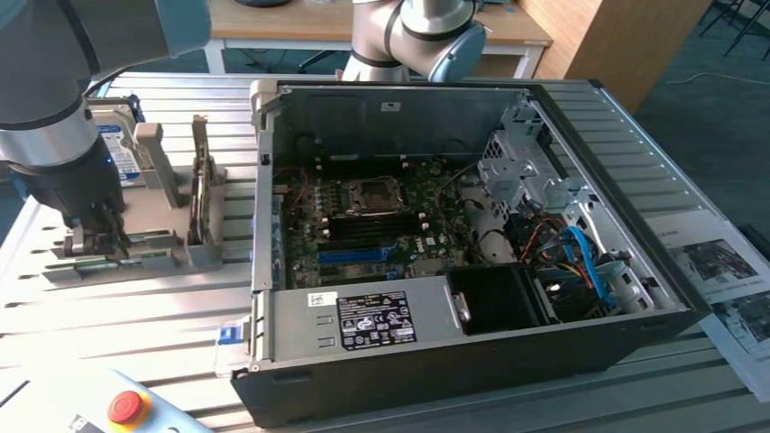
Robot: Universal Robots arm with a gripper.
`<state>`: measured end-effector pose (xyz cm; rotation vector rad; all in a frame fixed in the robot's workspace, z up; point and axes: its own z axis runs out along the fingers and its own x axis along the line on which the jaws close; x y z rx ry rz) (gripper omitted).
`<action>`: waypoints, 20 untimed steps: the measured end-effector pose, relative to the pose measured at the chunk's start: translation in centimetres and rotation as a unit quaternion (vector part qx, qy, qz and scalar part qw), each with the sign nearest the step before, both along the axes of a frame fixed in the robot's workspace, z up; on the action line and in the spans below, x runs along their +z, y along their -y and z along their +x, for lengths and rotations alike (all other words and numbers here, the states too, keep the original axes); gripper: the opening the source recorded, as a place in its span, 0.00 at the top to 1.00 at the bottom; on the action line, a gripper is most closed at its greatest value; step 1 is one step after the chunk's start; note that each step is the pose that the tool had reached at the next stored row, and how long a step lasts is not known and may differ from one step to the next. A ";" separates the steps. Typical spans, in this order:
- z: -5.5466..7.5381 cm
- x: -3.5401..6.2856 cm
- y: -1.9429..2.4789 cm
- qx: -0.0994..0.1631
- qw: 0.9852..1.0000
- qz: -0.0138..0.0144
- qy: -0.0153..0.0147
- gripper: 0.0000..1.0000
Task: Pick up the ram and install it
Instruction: 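Pick up the ram and move it above insertion slot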
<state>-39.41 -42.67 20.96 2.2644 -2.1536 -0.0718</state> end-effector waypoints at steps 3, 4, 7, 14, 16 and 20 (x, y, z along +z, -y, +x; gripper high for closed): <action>0.0 0.00 0.00 0.000 1.000 0.000 0.000 0.76; 0.0 0.00 0.02 0.000 1.000 0.000 0.000 0.76; 0.0 -0.05 0.10 0.000 1.000 0.000 0.000 0.76; 0.0 -0.13 0.18 0.000 1.000 0.000 0.000 0.76; 0.0 -0.13 0.18 0.000 1.000 0.000 0.000 0.76; 0.0 -0.28 0.18 0.000 1.000 0.000 0.000 0.76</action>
